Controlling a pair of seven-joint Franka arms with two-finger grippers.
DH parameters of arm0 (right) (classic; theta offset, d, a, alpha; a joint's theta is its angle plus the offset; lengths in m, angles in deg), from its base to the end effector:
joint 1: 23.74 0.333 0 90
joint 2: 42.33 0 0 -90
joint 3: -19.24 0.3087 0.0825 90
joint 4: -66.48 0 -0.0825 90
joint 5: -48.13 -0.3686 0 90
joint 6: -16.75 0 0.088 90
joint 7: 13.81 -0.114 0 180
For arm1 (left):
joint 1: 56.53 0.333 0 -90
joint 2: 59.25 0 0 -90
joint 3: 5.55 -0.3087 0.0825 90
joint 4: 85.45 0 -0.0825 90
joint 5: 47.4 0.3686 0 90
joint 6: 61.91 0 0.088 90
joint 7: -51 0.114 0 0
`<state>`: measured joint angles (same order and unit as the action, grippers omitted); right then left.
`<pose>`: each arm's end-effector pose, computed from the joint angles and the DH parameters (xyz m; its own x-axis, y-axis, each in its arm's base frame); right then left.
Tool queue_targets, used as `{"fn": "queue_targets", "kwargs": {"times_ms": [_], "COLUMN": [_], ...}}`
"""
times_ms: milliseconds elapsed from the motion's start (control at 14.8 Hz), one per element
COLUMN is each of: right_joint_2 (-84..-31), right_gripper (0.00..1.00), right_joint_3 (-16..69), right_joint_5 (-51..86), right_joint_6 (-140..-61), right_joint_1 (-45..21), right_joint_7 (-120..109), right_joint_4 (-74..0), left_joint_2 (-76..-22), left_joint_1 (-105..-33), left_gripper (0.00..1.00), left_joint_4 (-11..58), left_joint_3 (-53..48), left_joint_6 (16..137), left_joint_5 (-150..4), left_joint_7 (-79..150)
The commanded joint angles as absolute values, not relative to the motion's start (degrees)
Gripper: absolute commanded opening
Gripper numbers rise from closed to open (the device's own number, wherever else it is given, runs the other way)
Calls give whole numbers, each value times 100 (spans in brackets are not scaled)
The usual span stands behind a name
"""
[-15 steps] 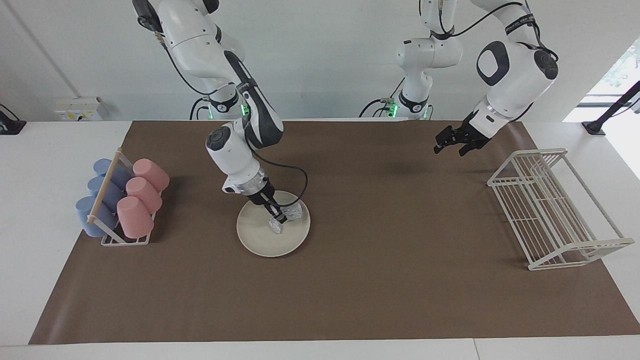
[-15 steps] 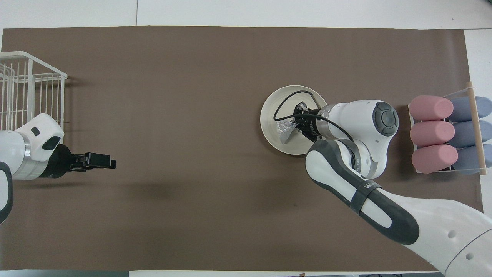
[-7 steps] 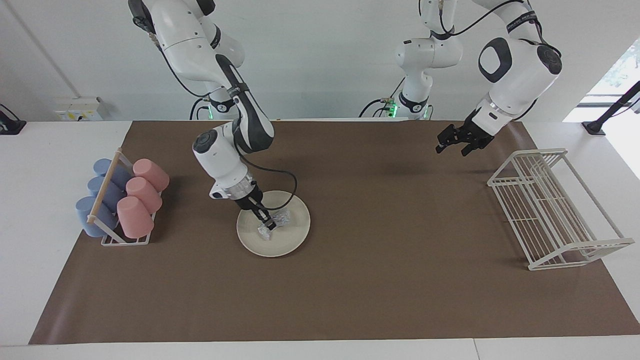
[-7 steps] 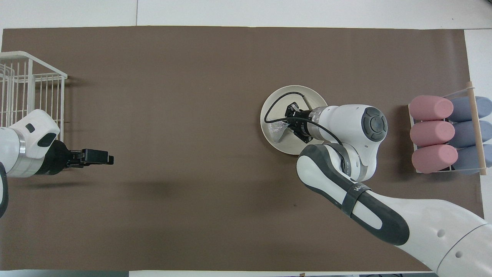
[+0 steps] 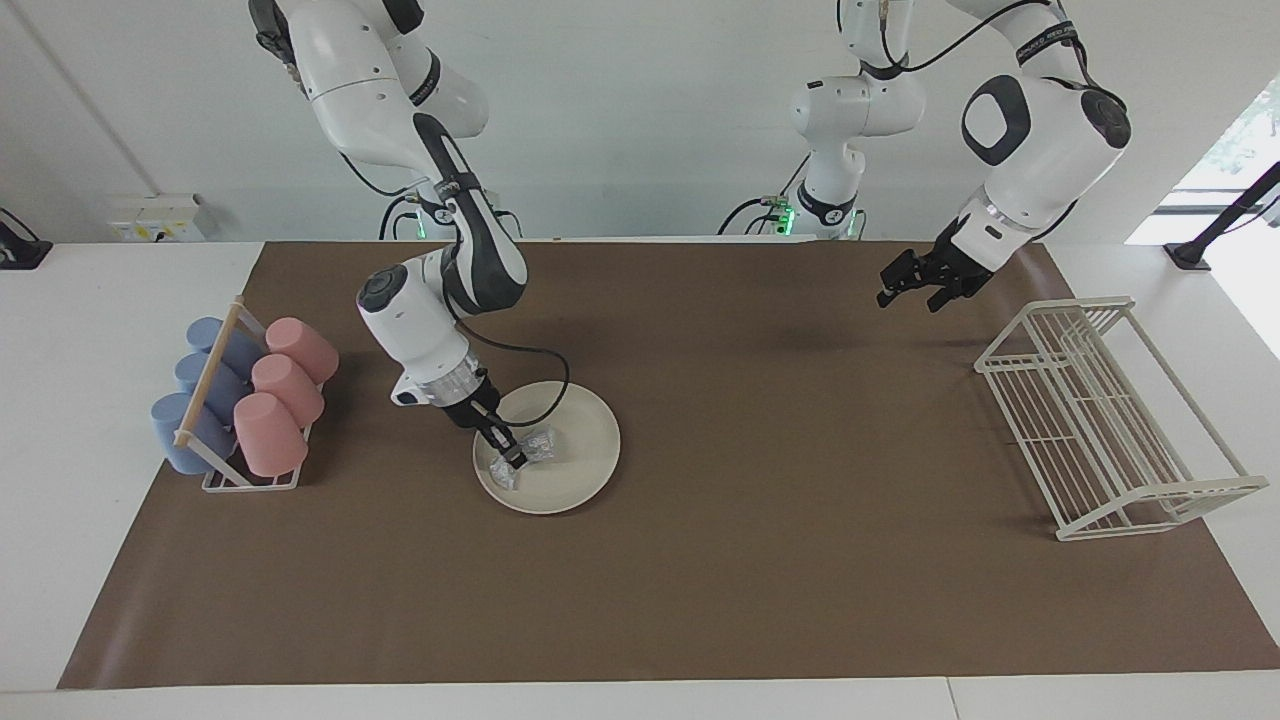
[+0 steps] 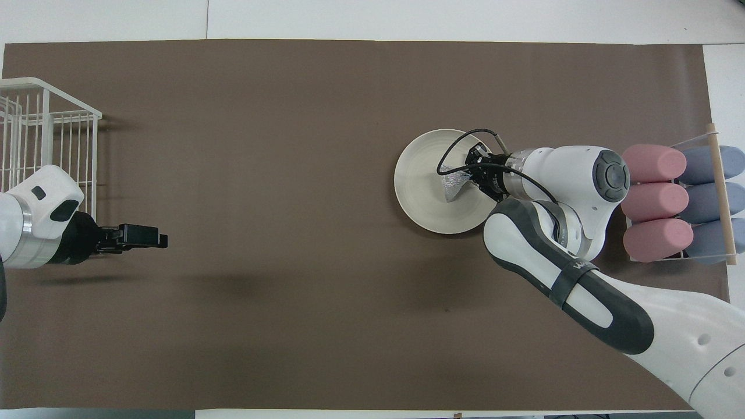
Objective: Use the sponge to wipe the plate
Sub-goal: 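Rub the scrubber around the plate surface with the right gripper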
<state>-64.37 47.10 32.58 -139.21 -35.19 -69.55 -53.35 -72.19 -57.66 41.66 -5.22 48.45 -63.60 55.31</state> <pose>0.5800 0.1513 0.2829 0.5782 -0.7999 -0.1606 -0.7869 -0.4948 -0.3687 0.4621 -0.0332 0.4598 0.9982 -0.0006 -0.0597 0.0149 -0.9659 0.2585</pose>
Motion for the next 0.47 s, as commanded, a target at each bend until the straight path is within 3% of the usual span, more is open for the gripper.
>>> {"fn": "queue_targets", "kwargs": {"times_ms": [0, 407], "right_joint_2": [-6658, -6624], "right_gripper": [0, 0], "right_joint_3": [4640, 4631], "right_joint_5": [3187, 3187], "right_joint_6": [-13978, -13882], "right_joint_1": [-2955, -2901], "right_joint_7": [-7706, -7903], "right_joint_4": [-5446, -5349], "left_joint_2": [-7226, -7217], "left_joint_1": [-5742, -5715], "left_gripper": [100, 100], "left_joint_4": [4120, 4120], "left_joint_3": [-476, -476], "left_joint_6": [4865, 4892], "left_joint_5": [-6234, -6234], "left_joint_7": [5382, 5373]}}
